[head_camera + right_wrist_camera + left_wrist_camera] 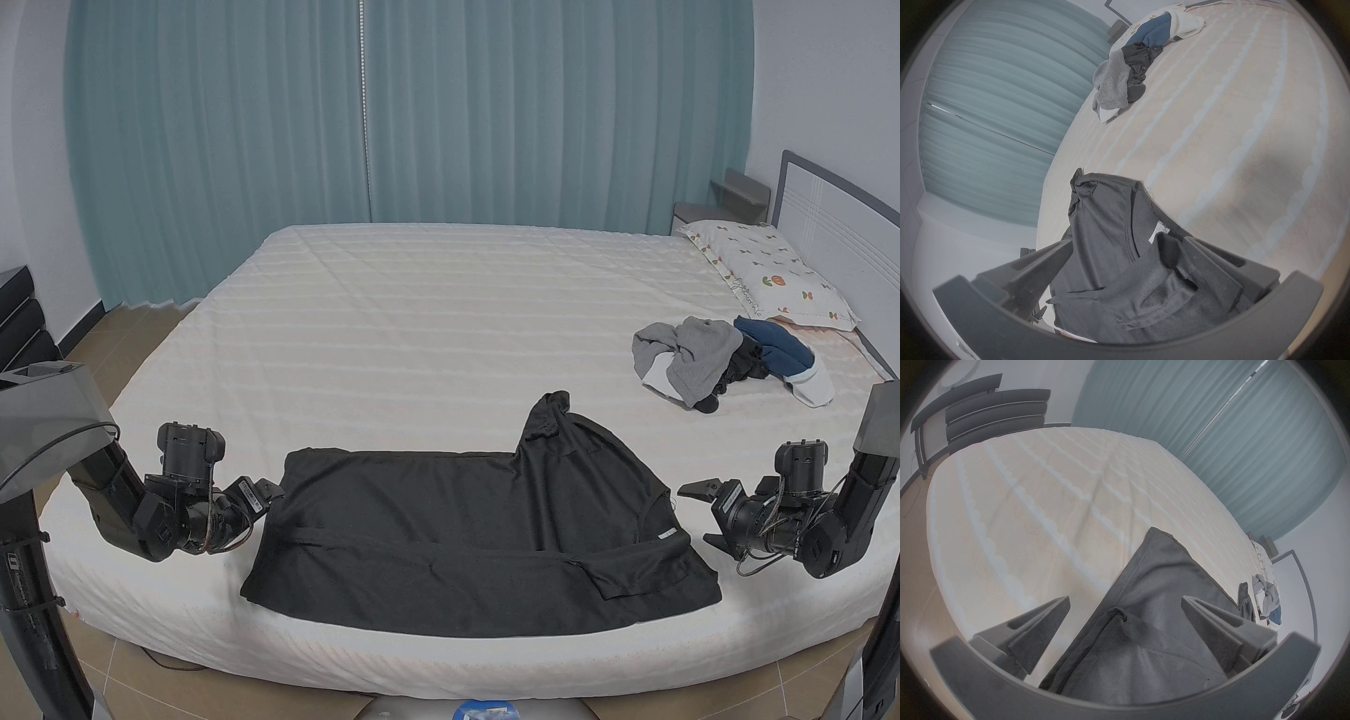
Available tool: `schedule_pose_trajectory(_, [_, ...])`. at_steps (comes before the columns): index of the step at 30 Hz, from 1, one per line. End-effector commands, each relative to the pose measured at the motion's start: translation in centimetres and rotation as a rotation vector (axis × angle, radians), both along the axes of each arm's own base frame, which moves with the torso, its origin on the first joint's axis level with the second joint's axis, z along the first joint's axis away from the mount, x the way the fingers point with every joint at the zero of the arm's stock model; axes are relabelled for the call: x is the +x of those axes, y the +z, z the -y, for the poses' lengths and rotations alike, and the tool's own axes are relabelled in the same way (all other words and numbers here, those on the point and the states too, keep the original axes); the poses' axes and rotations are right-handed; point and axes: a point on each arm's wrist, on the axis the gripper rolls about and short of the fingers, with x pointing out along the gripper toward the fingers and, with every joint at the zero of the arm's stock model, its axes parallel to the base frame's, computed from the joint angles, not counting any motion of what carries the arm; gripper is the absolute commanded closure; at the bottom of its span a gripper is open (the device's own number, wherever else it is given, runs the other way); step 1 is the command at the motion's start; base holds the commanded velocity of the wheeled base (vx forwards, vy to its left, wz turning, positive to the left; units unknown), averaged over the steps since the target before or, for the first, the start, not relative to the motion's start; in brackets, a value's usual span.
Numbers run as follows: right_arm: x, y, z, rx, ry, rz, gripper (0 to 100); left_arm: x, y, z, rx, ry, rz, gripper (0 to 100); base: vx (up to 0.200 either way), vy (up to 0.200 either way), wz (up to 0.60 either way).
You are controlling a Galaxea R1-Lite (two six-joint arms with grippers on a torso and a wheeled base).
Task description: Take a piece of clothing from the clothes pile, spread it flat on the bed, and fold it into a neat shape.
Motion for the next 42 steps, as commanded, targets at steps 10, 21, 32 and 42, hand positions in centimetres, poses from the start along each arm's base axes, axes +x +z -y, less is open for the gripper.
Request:
schedule_pose_trajectory(10, [0.1, -0.1, -1.0, -0.001, 0.035, 0.0, 0, 0.8, 1.1, 0.4, -0.004, -0.007, 0.051, 0, 0.0, 0.0, 0.0])
schedule_pose_trajectory(21, [0.0, -0.3, -1.1, 0.004, 0.038, -0.007, 0, 5.5, 0.0, 0.7, -0.016, -0.031, 0.11, 0, 0.0, 0.0, 0.0])
schedule_pose_trajectory(32, [-0.1, -0.9, -0.5, 0.063, 0.085, -0.032, 0, 10.9, -2.9, 1.4, -0.078, -0.177, 0.167, 0, 0.0, 0.0, 0.0])
schedule_pose_trajectory(42, [-0.4, -1.7, -0.5, 0.088, 0.12, -0.032, 0, 12.7, -3.5, 1.3, -0.045, -0.149, 0.161, 0, 0.0, 0.0, 0.0])
